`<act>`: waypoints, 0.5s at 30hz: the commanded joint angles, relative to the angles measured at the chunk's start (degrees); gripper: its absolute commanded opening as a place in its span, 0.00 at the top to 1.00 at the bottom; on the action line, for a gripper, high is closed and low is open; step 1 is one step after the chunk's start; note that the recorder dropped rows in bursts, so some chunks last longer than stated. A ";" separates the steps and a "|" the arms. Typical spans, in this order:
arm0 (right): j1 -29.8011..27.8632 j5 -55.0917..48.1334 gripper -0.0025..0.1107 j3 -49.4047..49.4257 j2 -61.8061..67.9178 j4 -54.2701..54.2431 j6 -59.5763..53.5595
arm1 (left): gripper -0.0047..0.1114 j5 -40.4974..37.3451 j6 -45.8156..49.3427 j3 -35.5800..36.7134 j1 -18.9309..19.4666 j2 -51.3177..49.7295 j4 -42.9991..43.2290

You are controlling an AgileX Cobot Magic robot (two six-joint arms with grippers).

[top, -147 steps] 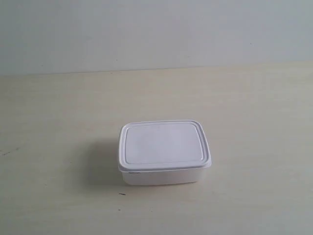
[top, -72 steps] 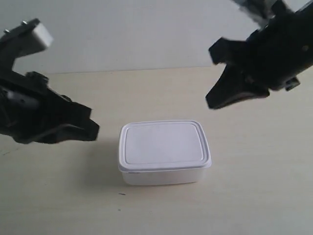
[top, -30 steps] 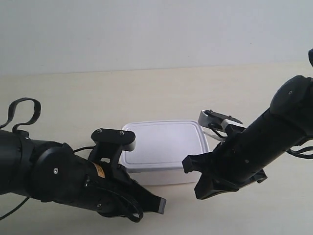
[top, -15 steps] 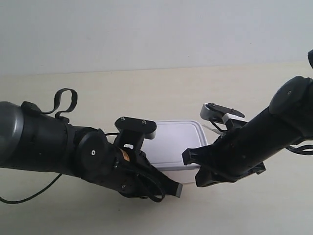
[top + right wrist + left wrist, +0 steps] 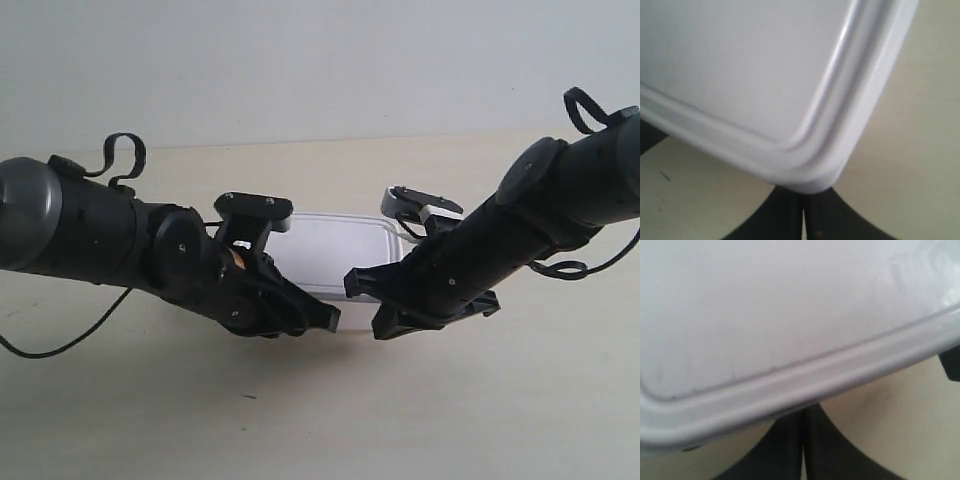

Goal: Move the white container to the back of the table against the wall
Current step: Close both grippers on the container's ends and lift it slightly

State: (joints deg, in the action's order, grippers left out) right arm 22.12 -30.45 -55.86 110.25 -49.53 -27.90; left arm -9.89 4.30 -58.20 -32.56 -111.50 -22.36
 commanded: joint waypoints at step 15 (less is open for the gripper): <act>-0.31 1.79 0.98 -12.39 7.89 0.57 0.03 | 0.96 -2.87 -0.03 -10.67 4.67 -7.43 6.91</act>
State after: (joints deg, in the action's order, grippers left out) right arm 22.12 -29.03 -66.69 117.25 -49.28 -27.90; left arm -12.36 4.30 -67.36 -28.87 -118.52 -17.07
